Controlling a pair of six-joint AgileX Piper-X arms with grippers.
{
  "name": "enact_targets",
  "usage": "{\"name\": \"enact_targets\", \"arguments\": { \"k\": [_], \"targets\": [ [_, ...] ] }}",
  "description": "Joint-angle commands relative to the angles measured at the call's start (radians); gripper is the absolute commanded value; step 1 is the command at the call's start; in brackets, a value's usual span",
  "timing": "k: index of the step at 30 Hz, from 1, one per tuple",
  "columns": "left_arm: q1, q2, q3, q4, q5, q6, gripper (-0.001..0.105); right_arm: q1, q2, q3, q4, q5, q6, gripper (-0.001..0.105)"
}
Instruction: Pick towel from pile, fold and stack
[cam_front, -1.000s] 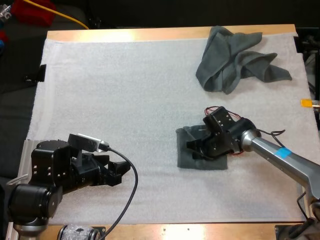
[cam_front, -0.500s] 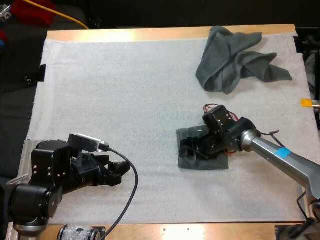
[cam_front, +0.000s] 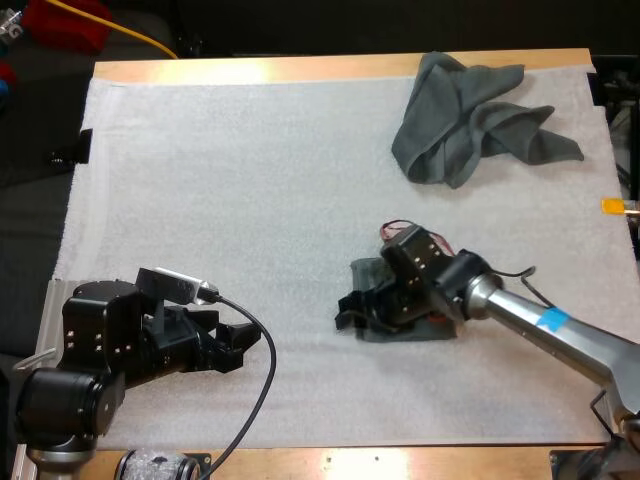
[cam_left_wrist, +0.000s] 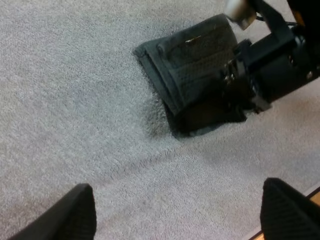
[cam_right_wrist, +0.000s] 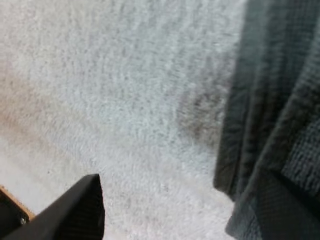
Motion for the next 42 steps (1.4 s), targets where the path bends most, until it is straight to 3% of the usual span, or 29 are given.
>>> {"name": "enact_targets", "arguments": {
  "k": [1, 13, 19, 28, 42],
  "targets": [
    [-0.005, -0.001, -0.005, -0.003, -0.005, 0.002, 0.066, 0.002, -0.011, -0.008, -0.016, 0.009, 0.011, 0.063],
    [-0.005, -0.001, -0.005, -0.001, -0.005, 0.002, 0.066, 0.005, -0.036, -0.008, -0.031, 0.037, 0.036, 0.063],
    [-0.005, -0.001, -0.005, -0.001, -0.003, 0.002, 0.066, 0.005, -0.138, -0.008, 0.034, 0.224, -0.02, 0.063],
    [-0.005, -0.001, -0.005, -0.001, -0.003, 0.002, 0.066, 0.005, -0.347, -0.008, 0.203, 0.4, -0.095, 0.063],
    [-0.005, -0.001, -0.005, -0.001, -0.003, 0.002, 0.066, 0.005, -0.699, -0.008, 0.357, 0.419, -0.124, 0.063]
  ]
}}
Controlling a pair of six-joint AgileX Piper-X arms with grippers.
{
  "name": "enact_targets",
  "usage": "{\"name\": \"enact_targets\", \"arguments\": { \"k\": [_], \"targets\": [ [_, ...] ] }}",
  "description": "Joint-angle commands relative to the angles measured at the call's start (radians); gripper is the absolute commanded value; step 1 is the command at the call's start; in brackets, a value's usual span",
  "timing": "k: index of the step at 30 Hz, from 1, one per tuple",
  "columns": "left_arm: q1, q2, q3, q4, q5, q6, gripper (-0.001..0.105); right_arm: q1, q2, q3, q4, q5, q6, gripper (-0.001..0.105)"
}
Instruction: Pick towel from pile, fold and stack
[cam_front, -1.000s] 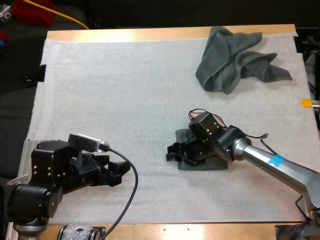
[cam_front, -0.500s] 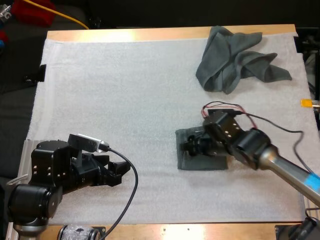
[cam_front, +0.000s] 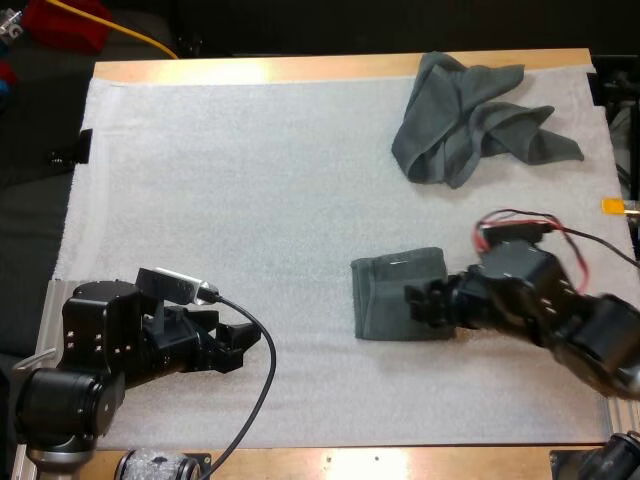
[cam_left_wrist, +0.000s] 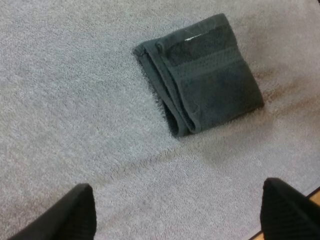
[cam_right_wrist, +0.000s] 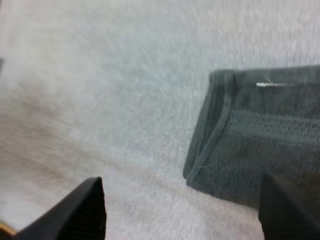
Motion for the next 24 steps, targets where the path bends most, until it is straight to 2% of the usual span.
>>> {"name": "enact_targets", "arguments": {
  "k": [1, 7, 14, 20, 24],
  "targets": [
    [-0.005, -0.001, -0.005, -0.001, -0.003, 0.002, 0.066, 0.0, -0.036, -0.008, 0.017, 0.008, -0.011, 0.063],
    [-0.005, -0.001, -0.005, -0.001, -0.003, 0.002, 0.066, 0.0, -0.174, -0.008, 0.019, 0.008, 0.011, 0.063],
    [-0.005, 0.001, -0.005, -0.023, -0.003, 0.002, 0.066, 0.0, -0.23, -0.008, 0.049, 0.008, 0.032, 0.063],
    [-0.005, 0.066, -0.005, -0.084, 0.1, -0.038, 0.067, 0.0, -0.23, -0.008, 0.113, 0.008, 0.035, 0.063],
    [-0.005, 0.14, -0.005, -0.12, 0.11, -0.044, 0.071, 0.0, -0.23, -0.008, 0.115, 0.008, 0.035, 0.063]
  ]
}}
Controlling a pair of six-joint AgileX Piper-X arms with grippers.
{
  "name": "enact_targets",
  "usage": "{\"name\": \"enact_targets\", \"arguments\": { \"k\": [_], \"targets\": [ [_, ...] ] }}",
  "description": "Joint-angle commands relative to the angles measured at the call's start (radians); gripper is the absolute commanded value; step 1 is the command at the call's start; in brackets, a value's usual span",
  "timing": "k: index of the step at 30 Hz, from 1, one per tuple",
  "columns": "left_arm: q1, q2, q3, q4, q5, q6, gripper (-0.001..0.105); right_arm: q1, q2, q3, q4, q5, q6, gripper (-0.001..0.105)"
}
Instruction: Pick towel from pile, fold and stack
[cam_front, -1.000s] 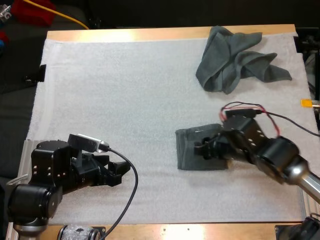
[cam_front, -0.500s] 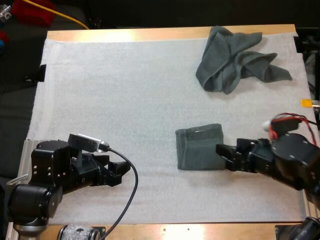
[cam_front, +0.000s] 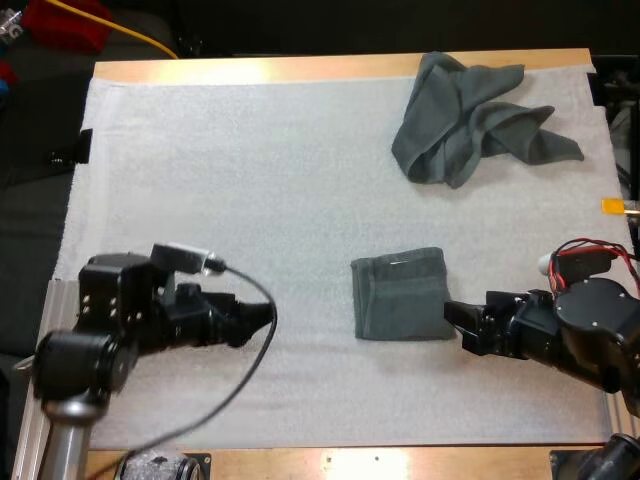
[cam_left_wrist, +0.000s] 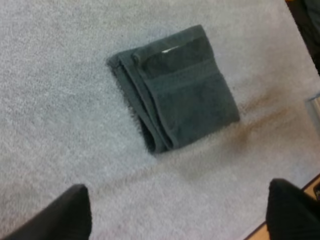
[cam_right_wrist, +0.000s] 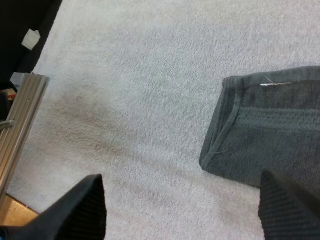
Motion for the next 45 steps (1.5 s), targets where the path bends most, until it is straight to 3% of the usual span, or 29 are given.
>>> {"name": "enact_targets", "arguments": {
  "k": [1, 8, 13, 20, 31, 35, 40, 45],
  "targets": [
    [-0.005, 0.018, -0.005, -0.021, 0.013, -0.01, 0.071, 0.0, -0.002, -0.008, 0.012, 0.007, 0.0, 0.063],
    [-0.075, 0.176, -0.005, -0.107, 0.074, -0.028, 0.071, 0.0, -0.002, -0.008, 0.032, 0.007, 0.0, 0.063],
    [-0.166, 0.312, -0.005, -0.229, 0.007, -0.075, 0.071, 0.0, -0.002, -0.008, 0.039, 0.011, 0.0, 0.063],
    [-0.222, 0.507, -0.005, -0.369, 0.016, -0.18, 0.071, 0.0, -0.002, -0.008, 0.039, 0.015, 0.0, 0.063],
    [-0.315, 0.781, -0.005, -0.532, 0.143, -0.348, 0.071, 0.0, -0.002, -0.008, 0.039, 0.015, 0.007, 0.063],
    [-0.335, 0.823, -0.005, -0.6, 0.141, -0.405, 0.071, 0.0, -0.002, -0.008, 0.039, 0.015, 0.007, 0.063],
    [-0.356, 0.848, -0.005, -0.658, 0.071, -0.478, 0.071, 0.0, -0.002, -0.008, 0.039, 0.015, 0.007, 0.063],
    [-0.357, 0.873, -0.005, -0.671, 0.05, -0.504, 0.071, 0.0, -0.002, -0.008, 0.041, 0.015, 0.007, 0.063]
  ]
}}
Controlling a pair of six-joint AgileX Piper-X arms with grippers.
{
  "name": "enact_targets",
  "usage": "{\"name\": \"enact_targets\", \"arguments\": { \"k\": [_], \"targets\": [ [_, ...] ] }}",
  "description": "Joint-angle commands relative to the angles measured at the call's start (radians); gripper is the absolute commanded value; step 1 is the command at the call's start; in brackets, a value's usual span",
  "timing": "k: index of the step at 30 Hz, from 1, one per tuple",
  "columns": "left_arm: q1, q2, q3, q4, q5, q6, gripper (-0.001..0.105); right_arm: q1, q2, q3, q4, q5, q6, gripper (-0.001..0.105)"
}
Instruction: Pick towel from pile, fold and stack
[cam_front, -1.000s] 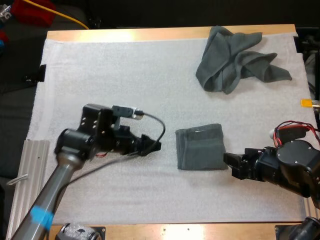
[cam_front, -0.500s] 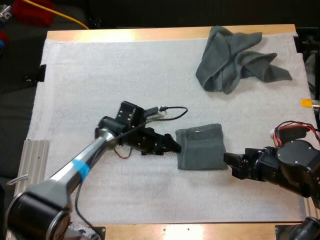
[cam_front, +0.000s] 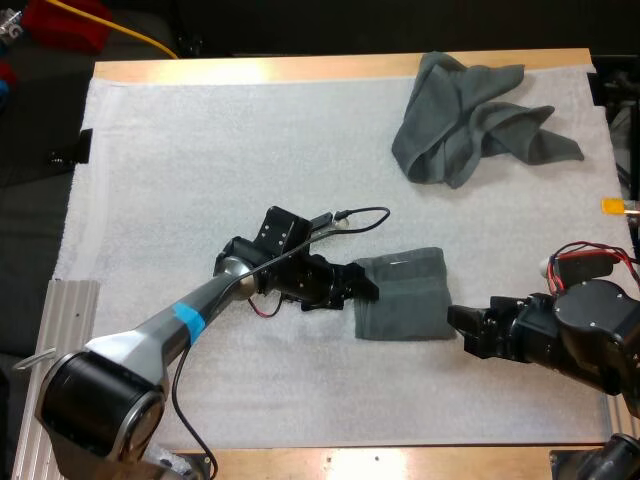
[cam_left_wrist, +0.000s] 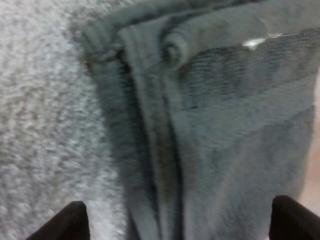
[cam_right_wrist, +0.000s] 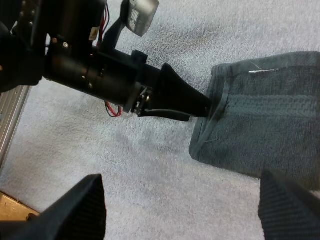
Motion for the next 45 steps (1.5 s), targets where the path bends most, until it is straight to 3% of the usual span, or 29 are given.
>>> {"name": "enact_targets", "arguments": {
  "k": [1, 6, 15, 22, 29, 32, 35, 40, 45],
  "targets": [
    [-0.002, 0.007, -0.005, -0.01, -0.017, -0.016, 0.071, 0.0, -0.002, -0.008, 0.003, 0.007, -0.002, 0.063],
    [-0.012, 0.026, -0.005, -0.023, 0.014, -0.032, 0.071, 0.0, -0.002, -0.008, 0.003, 0.007, -0.002, 0.063],
    [-0.075, 0.045, -0.011, -0.042, -0.044, -0.115, 0.071, 0.0, -0.002, -0.008, 0.008, 0.007, -0.002, 0.063],
    [-0.14, 0.092, -0.079, -0.031, -0.013, -0.19, 0.071, 0.0, -0.002, -0.008, 0.04, 0.007, -0.002, 0.063],
    [-0.202, 0.151, -0.175, 0.013, -0.01, -0.204, 0.069, 0.0, -0.002, -0.008, 0.049, 0.007, -0.002, 0.063],
    [-0.206, 0.164, -0.197, 0.019, -0.01, -0.204, 0.062, 0.0, -0.002, -0.008, 0.049, 0.007, -0.002, 0.063],
    [-0.206, 0.164, -0.197, 0.019, -0.01, -0.198, 0.047, 0.0, -0.002, -0.008, 0.049, 0.007, -0.002, 0.063],
    [-0.206, 0.164, -0.197, 0.019, -0.01, -0.158, 0.002, 0.0, -0.002, -0.008, 0.049, 0.007, -0.002, 0.063],
    [-0.199, 0.153, -0.197, 0.033, 0.032, -0.064, 0.0, 0.0, -0.002, -0.008, 0.049, 0.007, -0.002, 0.063]
  ]
}}
